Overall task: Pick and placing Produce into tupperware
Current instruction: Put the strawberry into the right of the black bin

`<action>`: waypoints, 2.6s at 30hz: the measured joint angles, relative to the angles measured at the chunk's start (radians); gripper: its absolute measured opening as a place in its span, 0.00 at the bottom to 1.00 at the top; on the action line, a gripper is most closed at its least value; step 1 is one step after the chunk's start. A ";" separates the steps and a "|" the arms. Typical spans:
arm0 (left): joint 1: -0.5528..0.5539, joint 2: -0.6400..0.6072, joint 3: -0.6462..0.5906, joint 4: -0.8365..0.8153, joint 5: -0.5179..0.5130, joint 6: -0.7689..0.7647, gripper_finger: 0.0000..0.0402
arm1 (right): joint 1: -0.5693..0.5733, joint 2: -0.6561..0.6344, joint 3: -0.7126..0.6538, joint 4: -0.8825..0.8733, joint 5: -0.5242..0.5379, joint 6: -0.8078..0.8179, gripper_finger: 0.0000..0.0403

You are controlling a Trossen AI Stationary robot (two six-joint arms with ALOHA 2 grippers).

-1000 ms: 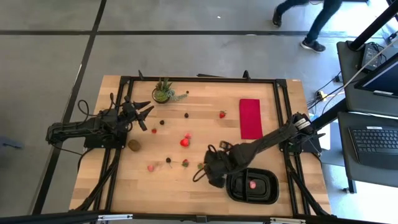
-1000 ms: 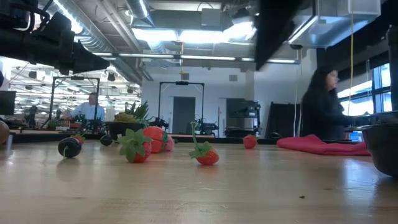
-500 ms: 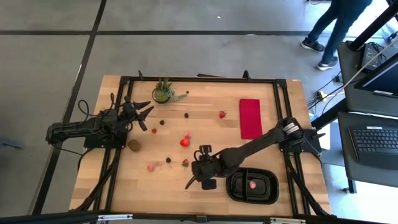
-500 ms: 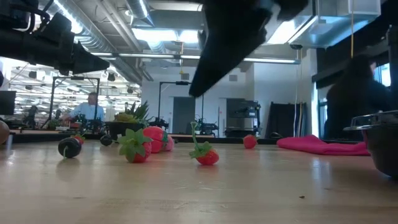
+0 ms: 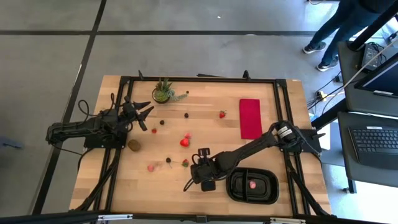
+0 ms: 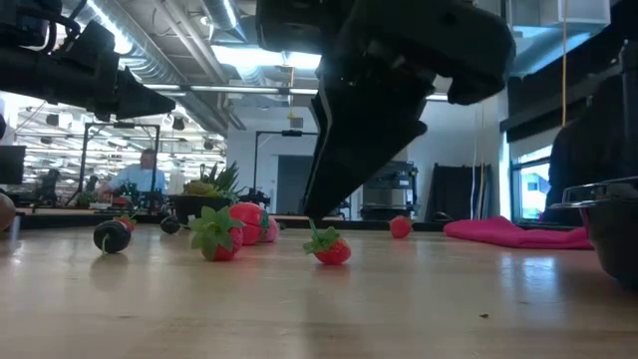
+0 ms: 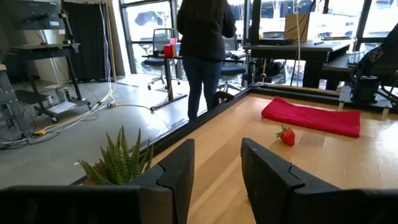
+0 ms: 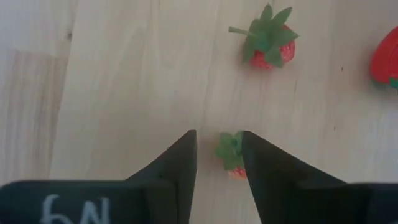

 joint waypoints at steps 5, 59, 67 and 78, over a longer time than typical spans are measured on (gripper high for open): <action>0.000 0.000 0.000 0.000 0.000 0.000 0.31 | -0.003 0.000 0.000 -0.001 0.000 -0.002 0.22; 0.000 0.000 0.000 -0.003 0.000 0.000 0.31 | 0.364 -0.288 0.000 -0.615 0.009 1.415 0.00; 0.000 0.000 0.000 -0.003 0.000 -0.001 0.31 | 0.511 -0.288 0.000 -0.733 0.010 1.841 0.01; 0.000 0.000 0.000 -0.004 0.000 -0.001 0.31 | 0.574 -0.286 -0.085 -0.761 -0.068 2.036 0.02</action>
